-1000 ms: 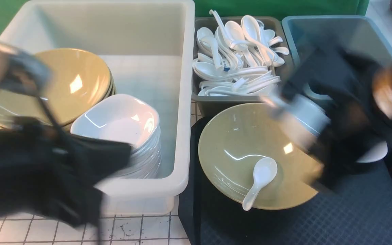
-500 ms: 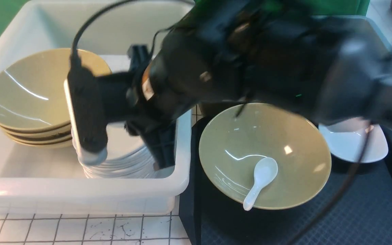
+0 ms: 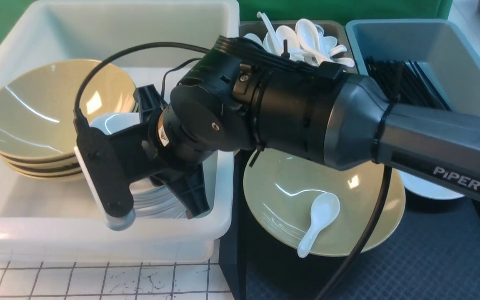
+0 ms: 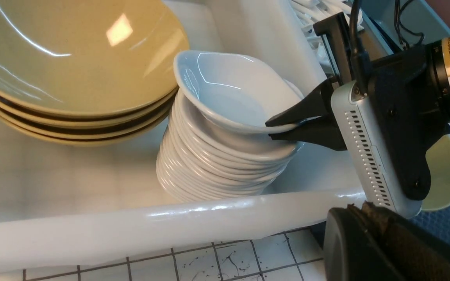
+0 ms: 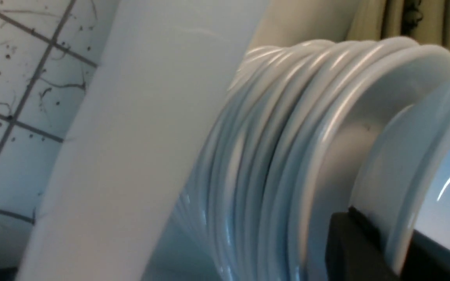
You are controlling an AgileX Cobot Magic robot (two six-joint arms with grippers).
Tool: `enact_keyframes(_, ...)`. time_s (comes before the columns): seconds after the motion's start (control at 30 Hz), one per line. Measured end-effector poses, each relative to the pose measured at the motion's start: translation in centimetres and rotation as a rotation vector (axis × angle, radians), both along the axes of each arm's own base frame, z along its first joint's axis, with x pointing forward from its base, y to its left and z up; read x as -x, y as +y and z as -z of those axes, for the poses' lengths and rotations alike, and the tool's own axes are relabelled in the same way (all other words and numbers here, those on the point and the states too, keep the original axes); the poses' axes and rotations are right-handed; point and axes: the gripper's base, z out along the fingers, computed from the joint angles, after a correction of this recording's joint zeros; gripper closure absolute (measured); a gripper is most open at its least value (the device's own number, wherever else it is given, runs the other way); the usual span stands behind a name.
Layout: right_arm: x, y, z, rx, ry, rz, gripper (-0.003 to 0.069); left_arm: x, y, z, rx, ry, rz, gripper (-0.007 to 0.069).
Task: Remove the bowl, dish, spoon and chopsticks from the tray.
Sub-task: Use the right arm to put the plate into the large storage box on the left
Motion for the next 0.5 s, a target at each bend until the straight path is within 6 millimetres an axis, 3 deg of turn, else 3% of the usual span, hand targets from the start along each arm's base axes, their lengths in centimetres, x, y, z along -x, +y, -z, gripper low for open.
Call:
enact_keyframes(0.1,0.2,-0.1,0.1,0.019,0.012,-0.002,0.0541,0.0,0.0,0.0,-0.007,-0.003,0.004,0.0624)
enact_keyframes(0.33,0.7,-0.4,-1.0,0.005,0.004,0.046,0.0315,0.1,-0.1,0.1,-0.002,0.006,0.02,0.0624)
enact_keyframes(0.5,3.2,-1.5,-4.5,0.018,0.039,0.11,0.0196,0.1,-0.5,-0.2,0.027,-0.016,0.05,0.0624)
